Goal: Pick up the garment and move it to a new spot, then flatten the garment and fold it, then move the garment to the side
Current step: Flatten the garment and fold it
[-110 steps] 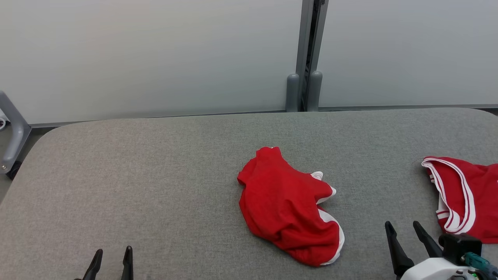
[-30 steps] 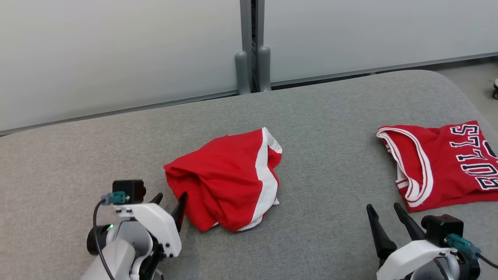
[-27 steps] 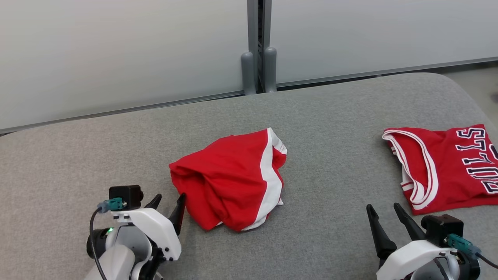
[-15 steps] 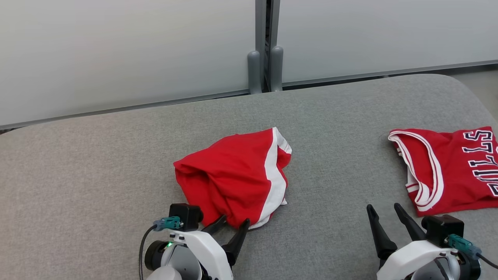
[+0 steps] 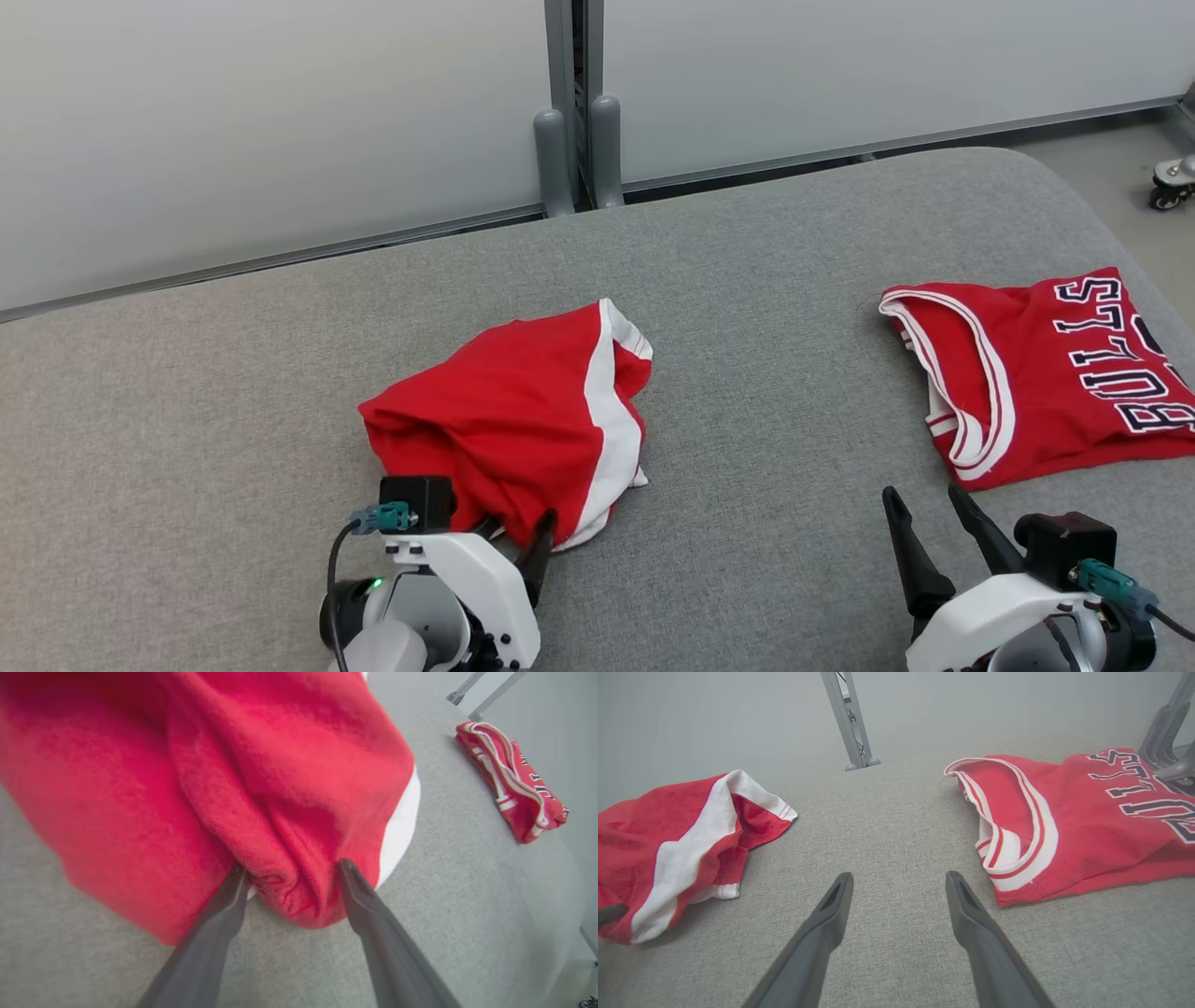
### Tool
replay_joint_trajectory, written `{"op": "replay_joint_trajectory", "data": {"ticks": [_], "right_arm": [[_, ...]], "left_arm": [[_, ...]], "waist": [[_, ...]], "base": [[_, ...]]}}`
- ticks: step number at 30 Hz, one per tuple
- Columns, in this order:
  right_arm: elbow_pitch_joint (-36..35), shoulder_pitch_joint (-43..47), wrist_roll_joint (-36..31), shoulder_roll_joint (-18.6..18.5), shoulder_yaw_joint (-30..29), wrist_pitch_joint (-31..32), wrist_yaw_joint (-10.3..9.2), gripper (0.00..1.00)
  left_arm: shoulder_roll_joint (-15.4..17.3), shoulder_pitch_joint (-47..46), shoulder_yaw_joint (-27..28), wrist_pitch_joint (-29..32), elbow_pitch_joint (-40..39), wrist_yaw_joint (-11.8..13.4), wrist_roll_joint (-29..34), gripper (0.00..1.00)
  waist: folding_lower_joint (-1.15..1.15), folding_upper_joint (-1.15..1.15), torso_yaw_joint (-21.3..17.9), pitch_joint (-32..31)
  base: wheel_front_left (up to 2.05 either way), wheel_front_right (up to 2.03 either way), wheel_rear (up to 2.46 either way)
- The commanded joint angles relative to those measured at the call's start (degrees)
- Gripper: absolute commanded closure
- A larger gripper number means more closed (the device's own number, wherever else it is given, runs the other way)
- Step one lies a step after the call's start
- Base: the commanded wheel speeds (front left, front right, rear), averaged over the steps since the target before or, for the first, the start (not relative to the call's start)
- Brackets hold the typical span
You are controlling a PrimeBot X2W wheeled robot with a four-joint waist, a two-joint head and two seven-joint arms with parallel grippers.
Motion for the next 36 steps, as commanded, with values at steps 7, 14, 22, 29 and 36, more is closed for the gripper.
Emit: {"op": "replay_joint_trajectory", "data": {"ticks": [7,14,22,29,36], "right_arm": [[0.5,-0.2,0.1,-0.3,-0.1,-0.6,0.04,0.00],[0.9,0.5,0.2,-0.3,0.4,-0.3,0.04,0.00],[1.2,1.0,0.7,-0.3,1.3,-0.2,0.04,0.00],[1.1,1.3,0.4,-0.3,1.3,-0.3,0.04,0.00],[0.8,0.5,0.5,-0.3,2.1,0.1,0.04,0.00]], "left_arm": [[0.6,-4.1,-1.8,-5.1,-7.2,-6.6,1.5,1.00],[-0.4,-9.1,-2.8,-4.5,-22.1,-10.8,-1.6,1.00],[-1.2,-14.7,-2.8,-0.3,-35.9,-11.0,-9.2,1.00],[-1.1,-9.7,0.6,-2.1,-37.5,-3.4,-20.6,1.00],[4.7,-6.3,5.7,-8.7,-16.0,2.8,-14.2,0.87]], "waist": [[0.00,0.00,0.7,-0.5],[0.00,0.00,2.2,-2.2],[0.00,0.00,3.2,-4.4],[0.00,0.00,4.3,-4.9],[0.00,0.00,5.2,-3.7]], "base": [[0.00,0.00,0.00],[0.00,0.00,0.00],[0.00,0.00,0.00],[0.00,0.00,0.00],[0.00,0.00,0.00]]}}
